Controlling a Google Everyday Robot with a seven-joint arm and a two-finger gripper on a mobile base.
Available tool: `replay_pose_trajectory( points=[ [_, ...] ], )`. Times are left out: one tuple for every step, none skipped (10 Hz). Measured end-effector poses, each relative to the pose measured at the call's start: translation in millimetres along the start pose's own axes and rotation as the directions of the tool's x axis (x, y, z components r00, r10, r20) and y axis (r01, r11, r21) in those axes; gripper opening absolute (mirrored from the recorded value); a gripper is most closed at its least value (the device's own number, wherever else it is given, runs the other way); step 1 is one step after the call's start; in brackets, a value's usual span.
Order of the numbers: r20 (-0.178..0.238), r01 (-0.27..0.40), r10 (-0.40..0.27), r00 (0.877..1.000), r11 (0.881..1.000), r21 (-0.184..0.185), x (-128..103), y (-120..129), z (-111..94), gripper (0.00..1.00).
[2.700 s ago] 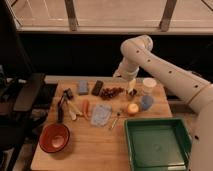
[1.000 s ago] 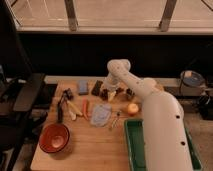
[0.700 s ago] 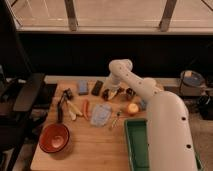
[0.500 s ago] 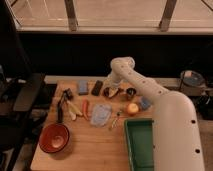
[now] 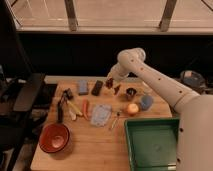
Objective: Place grapes in table surface
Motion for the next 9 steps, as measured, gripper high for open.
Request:
replay_pose_trajectory(
  points=[
    [-0.009,0.017,-0.017,1.0,0.999,0.03,-6,0,-19,0.0],
    [-0.018,0.043,-0.042,0.999,0.998,0.053,-16,4,-36,0.0],
    [-0.024,0.064,-0.063,0.998,0.995,0.07,-26,11,-46,0.0],
    [-0.027,0.081,-0.079,0.997,0.993,0.082,-33,14,-50,0.0],
    [-0.024,0.093,-0.092,0.996,0.992,0.083,-40,14,-49,0.0],
    [-0.018,0.097,-0.096,0.995,0.992,0.082,-43,12,-45,0.0],
    [-0.006,0.1,-0.1,0.995,0.992,0.072,-46,11,-35,0.0],
    [0.01,0.099,-0.099,0.995,0.993,0.058,-48,12,-19,0.0],
    [0.017,0.097,-0.098,0.995,0.994,0.046,-48,12,-8,0.0]
  ],
)
